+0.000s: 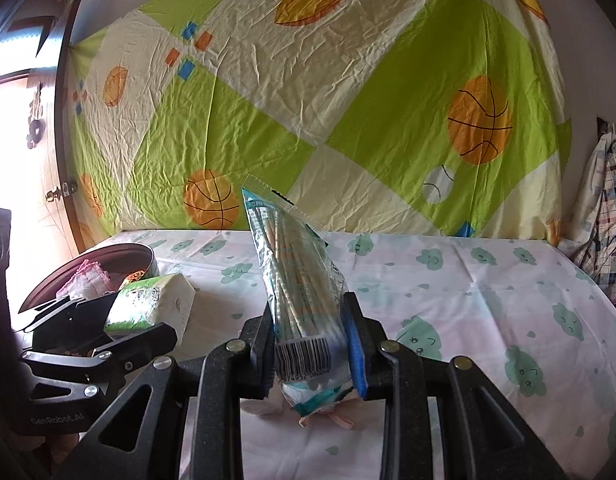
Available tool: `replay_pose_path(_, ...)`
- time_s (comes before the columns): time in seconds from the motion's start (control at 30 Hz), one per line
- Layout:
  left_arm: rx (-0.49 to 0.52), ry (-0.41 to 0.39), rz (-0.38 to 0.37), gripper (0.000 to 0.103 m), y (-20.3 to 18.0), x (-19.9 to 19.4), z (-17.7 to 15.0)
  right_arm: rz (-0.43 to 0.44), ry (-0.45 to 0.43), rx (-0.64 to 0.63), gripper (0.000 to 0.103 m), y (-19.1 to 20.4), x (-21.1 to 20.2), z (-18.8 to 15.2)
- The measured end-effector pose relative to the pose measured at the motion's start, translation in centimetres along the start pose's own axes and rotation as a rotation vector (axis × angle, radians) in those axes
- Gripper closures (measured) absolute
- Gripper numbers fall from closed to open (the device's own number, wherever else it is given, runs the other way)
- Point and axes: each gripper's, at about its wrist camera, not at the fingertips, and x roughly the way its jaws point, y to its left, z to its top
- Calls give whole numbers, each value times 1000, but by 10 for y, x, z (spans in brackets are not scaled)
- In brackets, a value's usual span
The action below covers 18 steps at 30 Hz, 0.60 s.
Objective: Organize soft objects
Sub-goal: 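Grasp the cotton swab pack with the right tool and lift it, then carry the tissue pack and swab pack over the dark tin with both tools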
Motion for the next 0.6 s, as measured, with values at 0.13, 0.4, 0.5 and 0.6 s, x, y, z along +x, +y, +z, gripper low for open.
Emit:
replay_pose_path(0.13,19,-33,19,25,-3,-5,1,-15,-25,14,72,3,-6,-2)
replay_pose_path(0.4,2,-57,39,25,3,-13,0,-47,-75,40,72,7,-20,-6)
replay_pose_path(0.5,-11,-69,53,25,6,-16,-1,-57,-88,50,72,9,-24,-7)
replay_pose_path(0.6,-16,-80,61,25,8,-21,-3,-61,-89,46,72,14,-25,-7)
